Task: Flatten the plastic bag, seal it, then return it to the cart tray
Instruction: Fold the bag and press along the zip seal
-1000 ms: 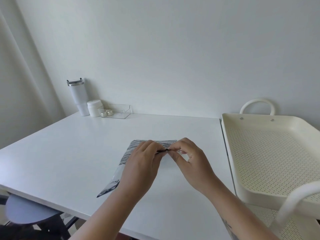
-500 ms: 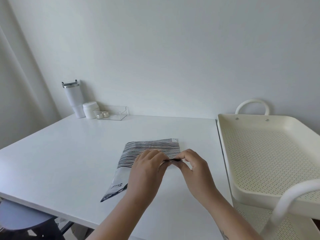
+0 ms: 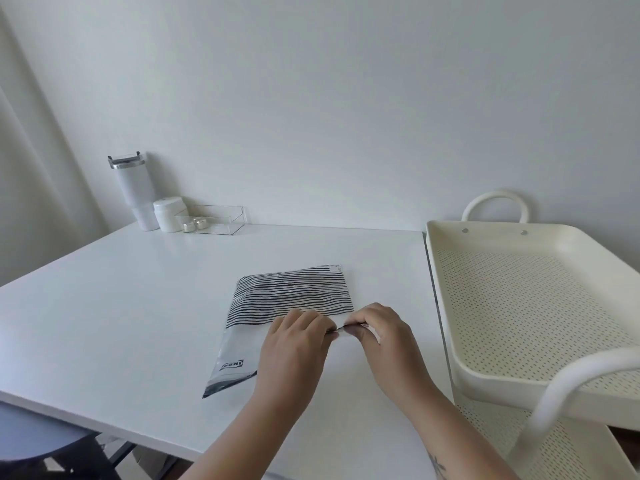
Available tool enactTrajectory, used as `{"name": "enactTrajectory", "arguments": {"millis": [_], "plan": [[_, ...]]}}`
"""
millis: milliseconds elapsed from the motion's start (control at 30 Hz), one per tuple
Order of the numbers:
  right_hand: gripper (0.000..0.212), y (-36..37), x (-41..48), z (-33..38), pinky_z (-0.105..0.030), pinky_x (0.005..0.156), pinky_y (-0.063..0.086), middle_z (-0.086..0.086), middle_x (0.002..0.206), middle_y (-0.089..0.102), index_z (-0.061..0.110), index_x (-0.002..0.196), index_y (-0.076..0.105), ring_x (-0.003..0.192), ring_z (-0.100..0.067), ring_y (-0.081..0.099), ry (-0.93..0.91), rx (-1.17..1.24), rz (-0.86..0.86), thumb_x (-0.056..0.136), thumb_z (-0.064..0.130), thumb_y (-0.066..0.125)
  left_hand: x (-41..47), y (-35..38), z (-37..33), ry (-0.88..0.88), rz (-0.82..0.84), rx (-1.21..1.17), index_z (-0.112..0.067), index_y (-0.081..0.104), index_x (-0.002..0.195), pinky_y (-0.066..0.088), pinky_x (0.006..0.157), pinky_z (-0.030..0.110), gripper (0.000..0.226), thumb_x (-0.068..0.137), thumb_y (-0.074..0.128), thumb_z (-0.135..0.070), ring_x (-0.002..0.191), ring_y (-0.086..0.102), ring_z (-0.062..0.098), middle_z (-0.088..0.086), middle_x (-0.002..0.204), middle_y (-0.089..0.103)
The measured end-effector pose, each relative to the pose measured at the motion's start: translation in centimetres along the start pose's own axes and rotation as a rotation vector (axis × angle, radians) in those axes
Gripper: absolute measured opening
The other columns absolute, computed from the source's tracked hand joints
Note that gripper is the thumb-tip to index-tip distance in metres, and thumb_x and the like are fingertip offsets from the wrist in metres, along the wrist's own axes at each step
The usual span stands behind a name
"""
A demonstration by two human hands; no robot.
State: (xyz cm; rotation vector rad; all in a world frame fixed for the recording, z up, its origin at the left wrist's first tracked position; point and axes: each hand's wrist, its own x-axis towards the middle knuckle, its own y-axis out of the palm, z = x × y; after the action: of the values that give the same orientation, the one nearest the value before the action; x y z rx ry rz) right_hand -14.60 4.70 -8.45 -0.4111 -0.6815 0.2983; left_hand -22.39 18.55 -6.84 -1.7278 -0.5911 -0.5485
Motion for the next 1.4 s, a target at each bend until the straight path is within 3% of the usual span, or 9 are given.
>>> {"name": "enactTrajectory", "arguments": {"millis": [333, 433, 633, 767, 867, 1067, 1200, 1400], "plan": [[0.018, 0.5, -0.1, -1.2, -0.017, 0.076, 0.042, 0.019, 0.088, 0.058, 0.027, 0.089, 0.065, 0.092, -0.004, 0.050, -0.019, -0.122, 0.093, 0.084, 0.011, 0.071, -0.7, 1.5, 0.6, -0.089, 0.000, 0.039, -0.019, 0.062, 0.070, 0.042, 0.059, 0.034, 0.019, 0.075, 0.079, -0.012, 0.068, 0.055, 0.019, -0.011, 0.069, 0.062], [0.018, 0.5, 0.1, -1.3, -0.024, 0.073, 0.045, 0.018, 0.080, 0.059, 0.024, 0.079, 0.065, 0.085, -0.006, 0.051, 0.004, -0.159, 0.073, 0.084, 0.007, 0.068, -0.7, 1.8, 0.6, -0.086, 0.009, 0.034, -0.022, 0.067, 0.072, 0.043, 0.061, 0.035, 0.015, 0.075, 0.081, -0.019, 0.071, 0.057, 0.020, -0.012, 0.070, 0.065], [0.014, 0.6, 0.2, -1.5, -0.035, 0.077, 0.048, 0.011, 0.088, 0.061, 0.020, 0.084, 0.063, 0.086, -0.014, 0.056, 0.071, -0.226, 0.066, 0.087, 0.007, 0.064, -1.0, 2.0, 0.9, -0.112, 0.034, 0.006, -0.024, 0.068, 0.078, 0.044, 0.064, 0.033, 0.012, 0.075, 0.080, -0.023, 0.074, 0.058, 0.019, -0.013, 0.076, 0.067], [0.014, 0.5, -0.2, -1.4, -0.031, 0.081, 0.041, 0.014, 0.091, 0.059, 0.024, 0.088, 0.060, 0.090, -0.013, 0.054, -0.004, -0.308, 0.080, 0.085, 0.011, 0.066, -0.9, 2.1, 0.9, -0.133, 0.037, 0.009, -0.021, 0.065, 0.071, 0.043, 0.062, 0.035, 0.017, 0.074, 0.078, -0.012, 0.071, 0.057, 0.019, -0.011, 0.071, 0.064], [0.021, 0.7, -0.3, -1.2, -0.028, 0.088, 0.033, 0.016, 0.096, 0.060, 0.031, 0.095, 0.061, 0.096, -0.008, 0.050, -0.061, -0.387, 0.128, 0.083, 0.017, 0.070, -0.8, 2.2, 0.7, -0.113, 0.047, 0.010, -0.022, 0.067, 0.073, 0.044, 0.062, 0.037, 0.014, 0.076, 0.078, -0.014, 0.072, 0.058, 0.019, -0.011, 0.072, 0.065], [0.021, 0.4, 0.0, -1.4, -0.031, 0.079, 0.035, 0.012, 0.079, 0.061, 0.026, 0.074, 0.062, 0.082, -0.013, 0.052, 0.010, -0.367, 0.074, 0.081, 0.007, 0.067, -1.2, 2.0, 0.9, -0.101, 0.031, -0.001, -0.023, 0.072, 0.080, 0.045, 0.064, 0.034, 0.013, 0.072, 0.083, -0.023, 0.074, 0.059, 0.020, -0.012, 0.077, 0.068], [0.023, 0.4, -0.2, -1.3, -0.028, 0.076, 0.033, 0.014, 0.080, 0.061, 0.028, 0.076, 0.058, 0.082, -0.012, 0.051, 0.019, -0.404, 0.068, 0.082, 0.008, 0.067, -1.4, 1.8, 0.9, -0.098, 0.018, 0.025, -0.021, 0.065, 0.069, 0.043, 0.061, 0.034, 0.019, 0.072, 0.081, -0.014, 0.069, 0.055, 0.020, -0.012, 0.069, 0.062], [0.017, 0.9, -0.4, -0.6, -0.033, 0.085, 0.036, 0.014, 0.087, 0.059, 0.032, 0.086, 0.061, 0.089, -0.012, 0.052, -0.064, -0.467, 0.102, 0.082, 0.018, 0.070, -1.2, 1.8, 0.5, -0.072, -0.002, 0.049, -0.020, 0.061, 0.070, 0.042, 0.062, 0.036, 0.018, 0.078, 0.077, -0.015, 0.069, 0.055, 0.020, -0.010, 0.071, 0.061]]}}
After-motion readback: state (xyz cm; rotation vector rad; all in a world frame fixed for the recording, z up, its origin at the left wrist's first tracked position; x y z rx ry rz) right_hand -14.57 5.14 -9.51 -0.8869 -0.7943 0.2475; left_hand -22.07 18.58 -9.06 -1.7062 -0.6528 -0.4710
